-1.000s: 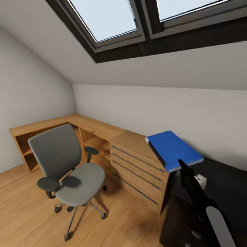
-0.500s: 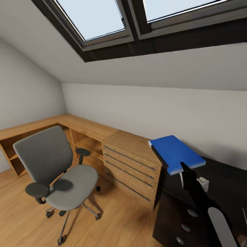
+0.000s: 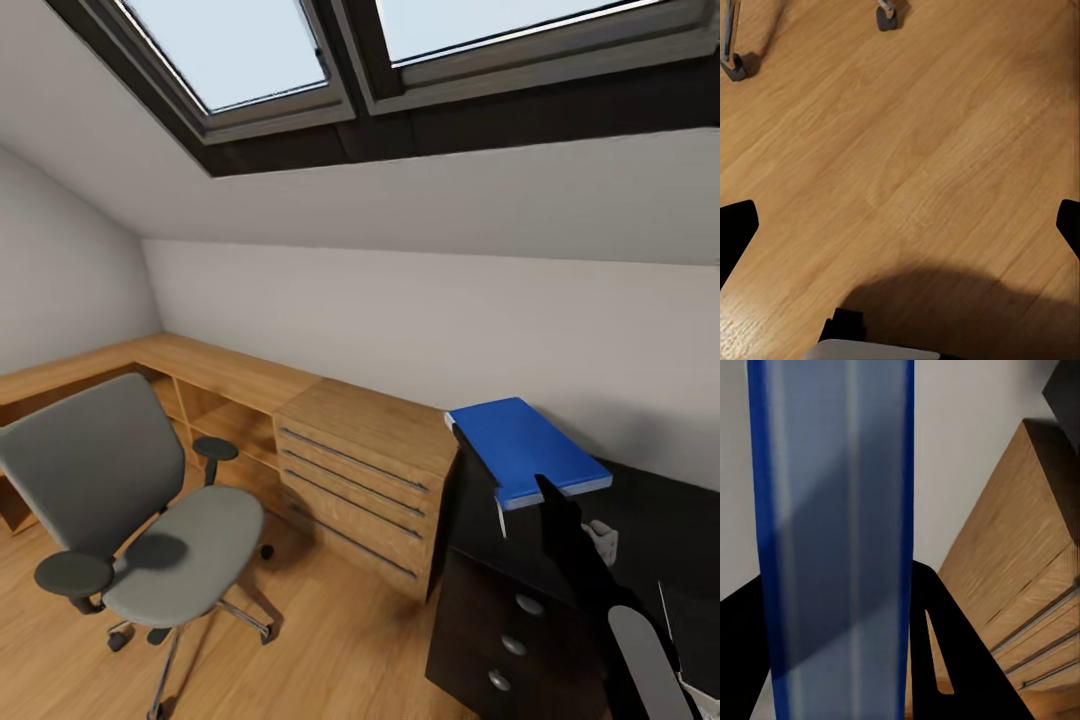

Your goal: In the bedroom, organize the workspace by keeping the computer under the desk, ensuring the monitor is on the desk, placing the keyboard on the desk next to the monitor, placing the mouse on the desk next to the keyboard, moving the folder from the swivel chair onto the desk next to the mouse, stacking the notebook on top of the folder with the pen on top of the notebook, and positioning the swivel chair next to the desk.

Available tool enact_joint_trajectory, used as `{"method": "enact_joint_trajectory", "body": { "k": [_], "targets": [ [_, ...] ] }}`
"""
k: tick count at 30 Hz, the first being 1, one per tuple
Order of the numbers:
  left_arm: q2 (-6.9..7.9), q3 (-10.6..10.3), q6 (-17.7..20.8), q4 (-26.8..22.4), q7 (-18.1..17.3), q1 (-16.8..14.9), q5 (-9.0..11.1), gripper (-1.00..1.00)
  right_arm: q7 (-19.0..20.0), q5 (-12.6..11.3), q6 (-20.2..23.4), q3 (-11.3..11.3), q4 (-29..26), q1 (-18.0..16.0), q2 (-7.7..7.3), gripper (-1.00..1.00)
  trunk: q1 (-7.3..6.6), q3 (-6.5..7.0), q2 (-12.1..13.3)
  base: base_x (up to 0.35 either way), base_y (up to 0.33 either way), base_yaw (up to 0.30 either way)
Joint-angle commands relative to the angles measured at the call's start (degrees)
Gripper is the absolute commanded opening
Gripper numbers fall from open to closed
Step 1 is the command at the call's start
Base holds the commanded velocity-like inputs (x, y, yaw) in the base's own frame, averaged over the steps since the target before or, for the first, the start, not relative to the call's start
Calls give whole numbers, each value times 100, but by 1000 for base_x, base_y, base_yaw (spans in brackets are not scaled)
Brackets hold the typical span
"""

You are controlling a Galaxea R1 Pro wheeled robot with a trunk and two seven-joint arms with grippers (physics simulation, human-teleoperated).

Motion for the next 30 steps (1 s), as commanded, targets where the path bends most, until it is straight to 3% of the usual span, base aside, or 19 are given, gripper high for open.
{"method": "enact_joint_trajectory", "body": {
  "k": [1,5,14,15,19,30],
  "targets": [
    [-7,47,-2,-5,-39,-3,-31,100,-32,-49,24,-7,-2,-5,0,-100,-22,4,37,0,0,-177],
    [-7,47,-2,-5,-39,-3,-25,100,-32,-49,0,-9,11,-5,-1,-100,-110,49,197,0,0,-177],
    [-7,69,-104,-13,-54,-3,-6,100,-25,-41,-271,-10,17,-5,-8,-100,-110,-13,197,0,0,-196],
    [-7,72,-515,-13,-58,-3,-2,100,-24,-41,-280,-10,17,-5,-8,-100,-110,-19,197,0,0,-216],
    [-7,75,-1182,-1,-64,-3,-6,100,-23,-40,-284,-10,17,-5,-10,-100,-110,-47,197,0,0,-218],
    [0,63,-1393,178,-53,-3,-32,100,-23,-33,-311,-13,150,-13,-50,-100,-110,-120,197,0,0,-220]
  ]
}}
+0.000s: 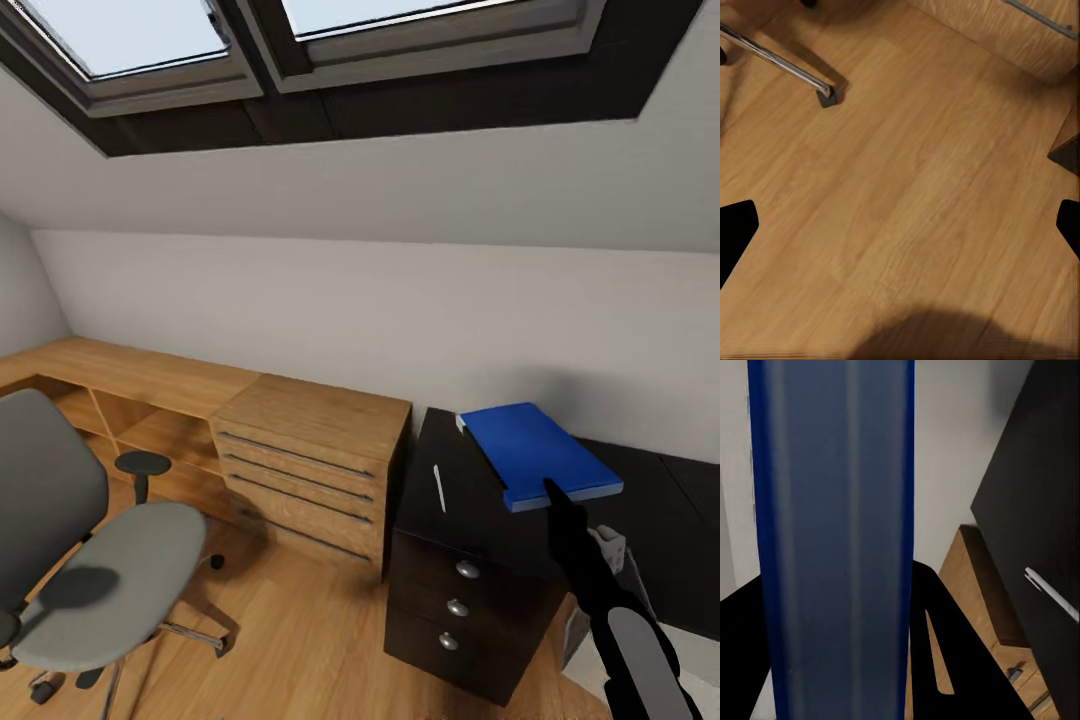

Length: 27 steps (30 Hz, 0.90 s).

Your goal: In the bedroom, organize the workspace by keeping the computer under the desk, ensuring the monitor is on the desk, placing the keyboard on the desk next to the monitor, placing the mouse on the desk next to the keyboard, moving the folder from the swivel chair onto the desk next to the mouse, stacking the notebook on top of the folder with the pen on top of the notebook, and positioning the swivel chair next to the desk.

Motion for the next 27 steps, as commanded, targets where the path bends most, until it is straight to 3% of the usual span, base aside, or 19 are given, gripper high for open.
{"method": "enact_joint_trajectory", "body": {
  "k": [1,27],
  "targets": [
    [-6,48,-13,7,-39,-4,-33,100,-31,-44,26,-5,-6,-5,-4,-100,0,-14,-5,0,0,-221],
    [-5,45,-27,20,-33,-4,-33,100,-23,-9,-350,-3,173,-19,-40,-100,0,-168,-5,0,0,-238]
  ]
}}
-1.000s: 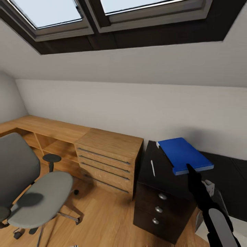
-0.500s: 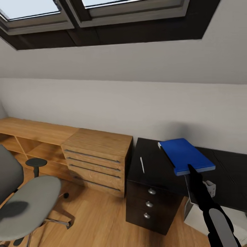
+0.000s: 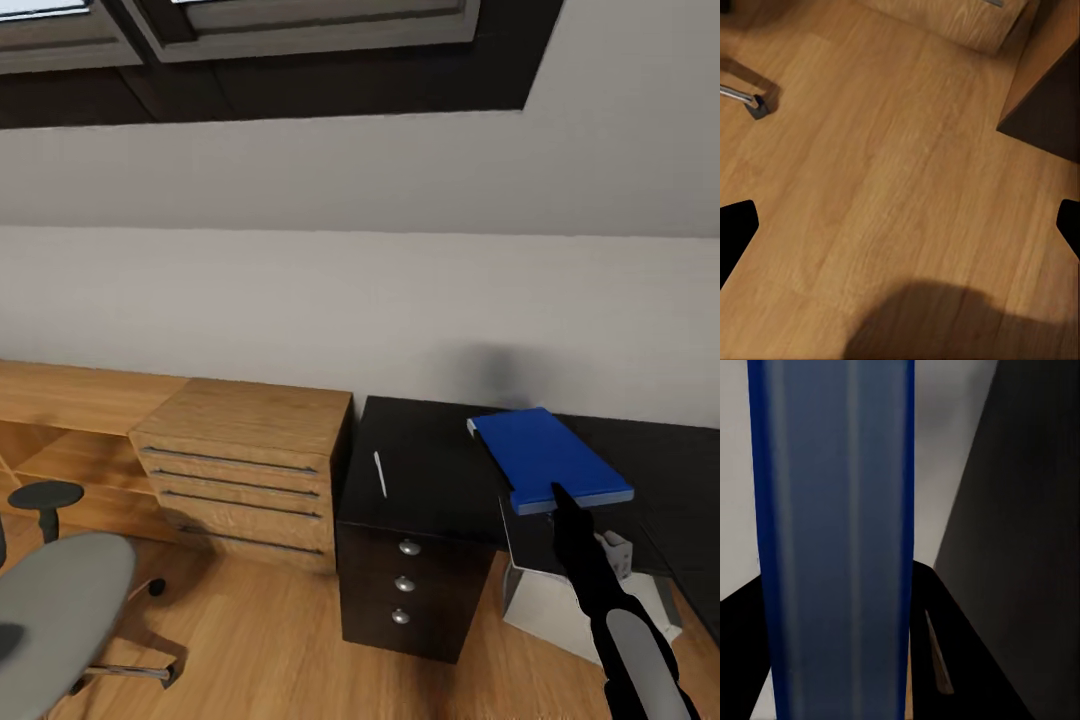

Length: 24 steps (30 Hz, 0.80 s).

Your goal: In the bedroom, organize the workspace by keeping the computer under the desk, ensuring the monitor is on the desk, placing the keyboard on the desk next to the monitor, placing the mouse on the desk next to the keyboard, moving the folder from the swivel chair onto the desk next to the mouse, stacking the notebook on top of the folder with the pen on top of the notebook, and positioning the swivel chair next to the desk.

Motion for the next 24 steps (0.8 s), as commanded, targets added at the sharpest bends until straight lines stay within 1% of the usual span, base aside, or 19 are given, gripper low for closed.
{"method": "enact_joint_trajectory", "body": {
  "k": [1,9,13,16,19,24],
  "targets": [
    [-6,49,-13,-1,-41,-4,-33,100,-30,-39,22,-5,-7,-3,-10,-100,0,-11,-5,0,0,-264],
    [-6,48,-14,-1,-36,-4,-33,100,-29,-39,-36,-5,1,-4,-33,-100,0,-39,-5,-7,2,-269],
    [-6,45,-10,-1,-34,-4,-33,100,-29,-38,-213,-5,7,-6,-40,-100,0,-49,-5,-130,96,-277],
    [-6,44,-8,-1,-34,-4,-33,100,-29,-38,-256,-5,10,-8,-41,-100,0,-55,-5,-139,122,-279],
    [-6,46,-9,-1,-34,-4,-33,100,-29,-38,-311,-5,10,-8,-41,-100,0,-58,-5,-51,44,-280],
    [-6,46,-7,-1,-34,-4,-33,100,-29,-37,-594,-5,86,-8,-48,-100,0,-58,-5,-9,8,-281]
  ]
}}
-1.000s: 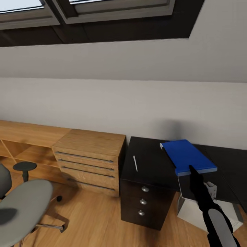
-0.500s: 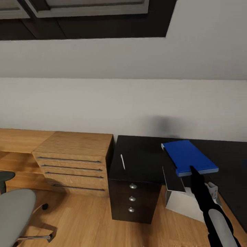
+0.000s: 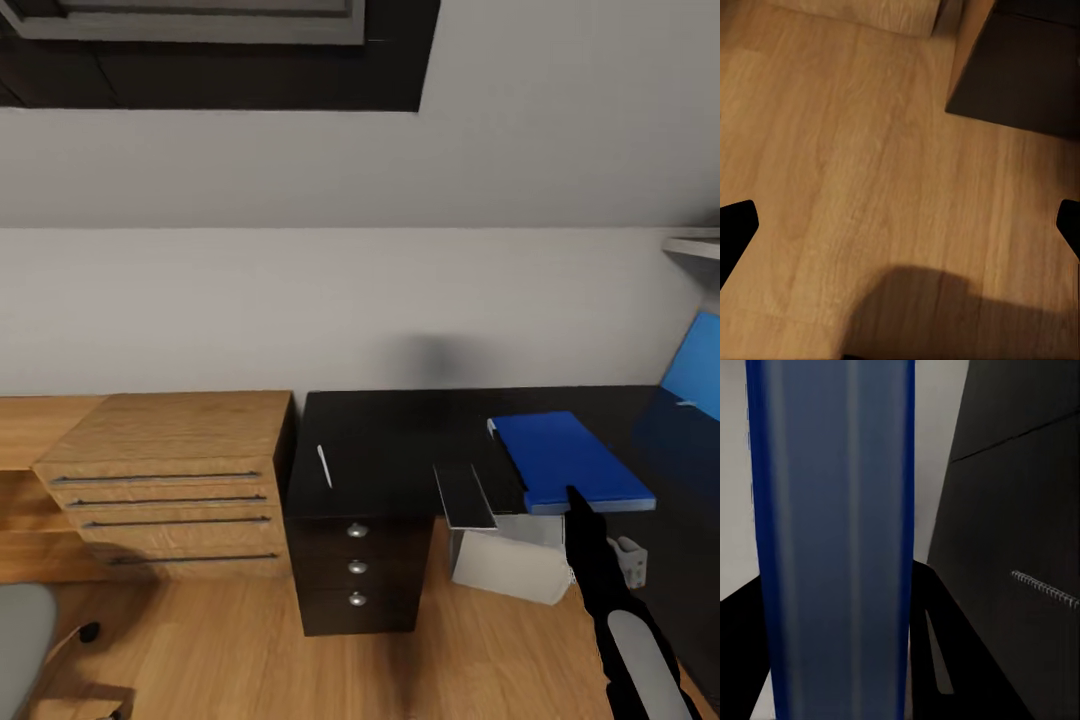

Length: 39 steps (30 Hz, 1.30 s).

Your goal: In the bedroom, organize the workspace by keeping the computer under the desk, ensuring the monitor is on the desk, placing the keyboard on the desk next to the monitor, placing the mouse on the desk next to the keyboard, moving the folder from the swivel chair onto the desk next to the mouse, stacking the notebook on top of the folder with the pen on top of the notebook, and positioning the swivel chair next to the desk.

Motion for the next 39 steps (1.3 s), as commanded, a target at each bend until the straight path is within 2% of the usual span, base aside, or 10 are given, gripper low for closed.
{"method": "enact_joint_trajectory", "body": {
  "k": [1,9,15,18,22,29,34,39],
  "targets": [
    [-6,48,-14,-1,-39,-4,-33,100,-23,-53,-53,9,31,-6,-25,-100,0,-7,-5,-2,2,-283],
    [-6,49,-17,-1,-39,-4,-33,100,-22,-54,-99,9,556,-89,-190,-100,0,-7,-5,-1,0,-285],
    [-6,47,-22,-1,-39,-4,-33,100,-1,15,-173,9,1230,-424,-278,-100,0,-7,-5,0,0,-285],
    [-6,48,-23,-1,-39,-4,-33,100,8,160,-364,14,1608,-611,-342,-100,0,-7,-5,0,0,-285],
    [-9,48,-22,-1,-39,-4,-33,100,11,331,-844,21,2217,-950,-373,-100,0,-7,-5,0,0,-285],
    [-9,51,-22,-1,-39,-4,-33,100,12,356,-1042,43,2337,-1024,-359,-100,0,-7,-5,0,0,-269],
    [-7,51,-30,-1,-46,-4,-33,100,44,316,-1216,76,2326,-1031,-333,-100,0,-7,-5,0,0,-73],
    [-6,46,-25,-1,-40,-4,-33,100,329,301,-1213,92,2305,-1032,-247,-100,0,-7,-5,154,0,-9]
  ]
}}
